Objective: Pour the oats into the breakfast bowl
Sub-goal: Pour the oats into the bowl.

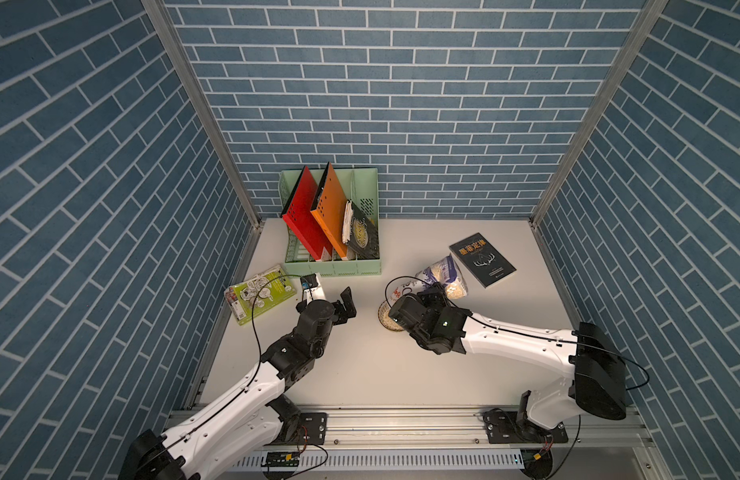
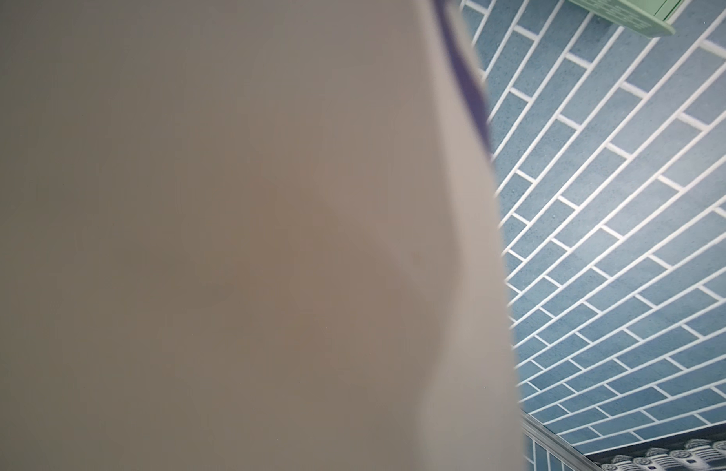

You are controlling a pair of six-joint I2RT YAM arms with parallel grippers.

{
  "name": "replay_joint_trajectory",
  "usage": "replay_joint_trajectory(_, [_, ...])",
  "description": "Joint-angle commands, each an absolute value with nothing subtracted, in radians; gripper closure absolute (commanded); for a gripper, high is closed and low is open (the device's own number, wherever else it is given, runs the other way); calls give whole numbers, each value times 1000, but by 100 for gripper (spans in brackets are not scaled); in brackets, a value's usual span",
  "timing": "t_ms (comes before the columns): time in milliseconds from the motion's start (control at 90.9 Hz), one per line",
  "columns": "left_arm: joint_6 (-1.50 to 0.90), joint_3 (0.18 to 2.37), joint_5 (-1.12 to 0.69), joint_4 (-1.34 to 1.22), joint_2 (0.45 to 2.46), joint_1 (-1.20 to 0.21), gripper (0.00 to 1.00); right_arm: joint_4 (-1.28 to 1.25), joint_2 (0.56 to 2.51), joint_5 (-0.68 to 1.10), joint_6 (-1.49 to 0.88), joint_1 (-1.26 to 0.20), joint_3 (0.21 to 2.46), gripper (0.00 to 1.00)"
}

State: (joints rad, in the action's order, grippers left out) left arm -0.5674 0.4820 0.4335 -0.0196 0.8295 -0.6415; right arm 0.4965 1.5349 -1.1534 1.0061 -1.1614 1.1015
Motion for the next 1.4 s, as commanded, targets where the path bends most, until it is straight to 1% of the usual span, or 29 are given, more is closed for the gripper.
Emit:
replay_joint_trajectory(0, [-554, 496, 453, -8, 826, -635, 0, 422, 1526, -1289, 1071, -1170, 1099, 100])
replay_joint_trajectory(880, [-549, 493, 451, -6, 820, -635, 1, 269, 1558, -1305, 1212, -1186, 1098, 100])
replay_joint_trajectory(1387, [-551, 492, 451, -3, 821, -634, 1, 262, 1552, -1287, 1220, -1194, 1069, 100])
